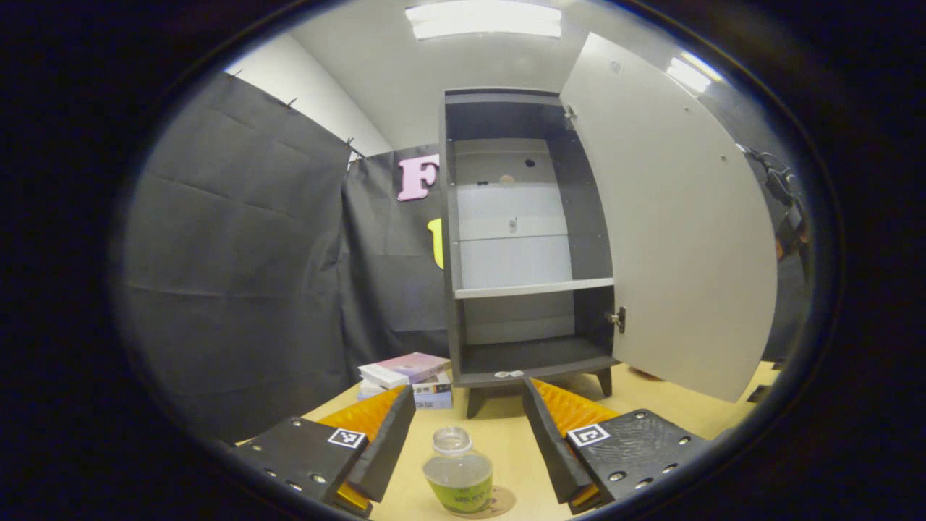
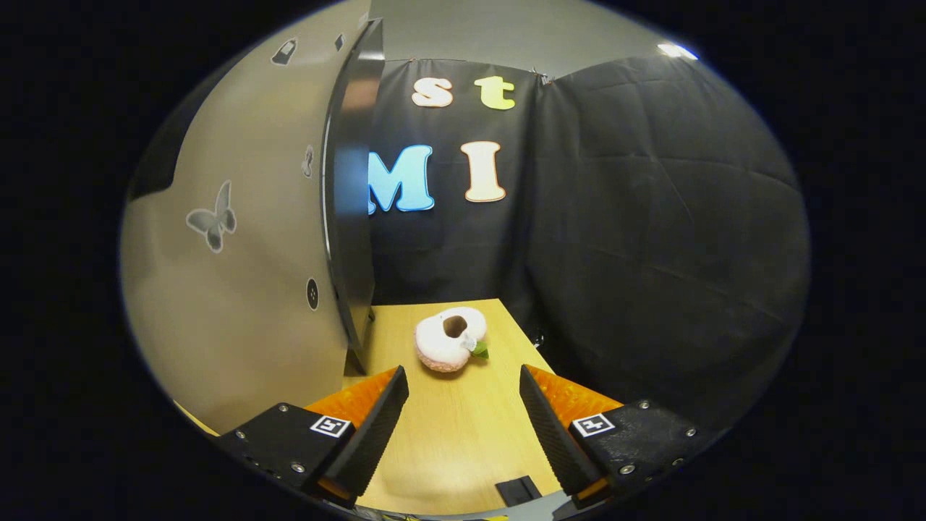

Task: Open the cabinet door with the right hand, grasp the bottle in the cabinet with the left hand and place it on the coaster, then close the cabinet door with the right hand.

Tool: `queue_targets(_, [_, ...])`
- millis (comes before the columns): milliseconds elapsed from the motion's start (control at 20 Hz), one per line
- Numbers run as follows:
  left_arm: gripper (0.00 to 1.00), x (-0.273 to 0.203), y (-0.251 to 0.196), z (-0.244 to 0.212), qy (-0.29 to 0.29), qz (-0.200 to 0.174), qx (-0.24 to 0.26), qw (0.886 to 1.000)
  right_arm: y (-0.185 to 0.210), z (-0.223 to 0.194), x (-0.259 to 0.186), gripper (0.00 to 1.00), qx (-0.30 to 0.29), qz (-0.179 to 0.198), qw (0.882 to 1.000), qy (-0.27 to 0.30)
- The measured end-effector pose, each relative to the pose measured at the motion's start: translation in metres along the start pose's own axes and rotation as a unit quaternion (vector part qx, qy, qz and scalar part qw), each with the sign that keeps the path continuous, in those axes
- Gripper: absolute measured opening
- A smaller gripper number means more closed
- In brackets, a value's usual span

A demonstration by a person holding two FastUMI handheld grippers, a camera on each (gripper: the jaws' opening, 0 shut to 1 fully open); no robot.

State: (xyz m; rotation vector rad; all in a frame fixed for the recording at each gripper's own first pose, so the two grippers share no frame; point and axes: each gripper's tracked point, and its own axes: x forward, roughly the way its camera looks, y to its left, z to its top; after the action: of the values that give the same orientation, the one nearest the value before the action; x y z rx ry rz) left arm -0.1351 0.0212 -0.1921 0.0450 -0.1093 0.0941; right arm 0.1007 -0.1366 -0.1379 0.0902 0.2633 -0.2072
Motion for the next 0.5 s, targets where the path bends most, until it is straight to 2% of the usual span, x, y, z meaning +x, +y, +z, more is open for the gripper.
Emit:
queue_targets(50, [0.85,0.000,0.002,0.013,-0.001,0.000,0.006,1.000,-0.001,0.005,-0.001,0.95,0.007,0.000,1.000,-0.005])
queue_targets(150, [0.85,0.002,0.003,0.045,-0.005,-0.001,0.008,1.000,-0.003,0.017,-0.003,0.95,0.017,0.003,1.000,-0.018])
queue_targets(200, [0.81,0.004,0.003,0.060,-0.008,-0.001,0.006,1.000,0.001,0.025,-0.004,0.95,0.026,0.012,0.999,-0.025])
queue_targets(250, [0.89,0.009,0.001,0.072,-0.010,-0.002,0.003,1.000,0.004,0.033,-0.006,0.95,0.036,0.019,0.999,-0.029])
queue_targets(350, [0.85,0.014,0.001,0.096,-0.010,0.000,-0.001,1.000,0.009,0.049,-0.010,0.95,0.044,0.027,0.998,-0.042])
queue_targets(500, [0.89,0.031,-0.009,0.129,-0.014,-0.014,-0.005,1.000,0.029,0.087,-0.023,0.94,0.030,0.054,0.995,-0.082])
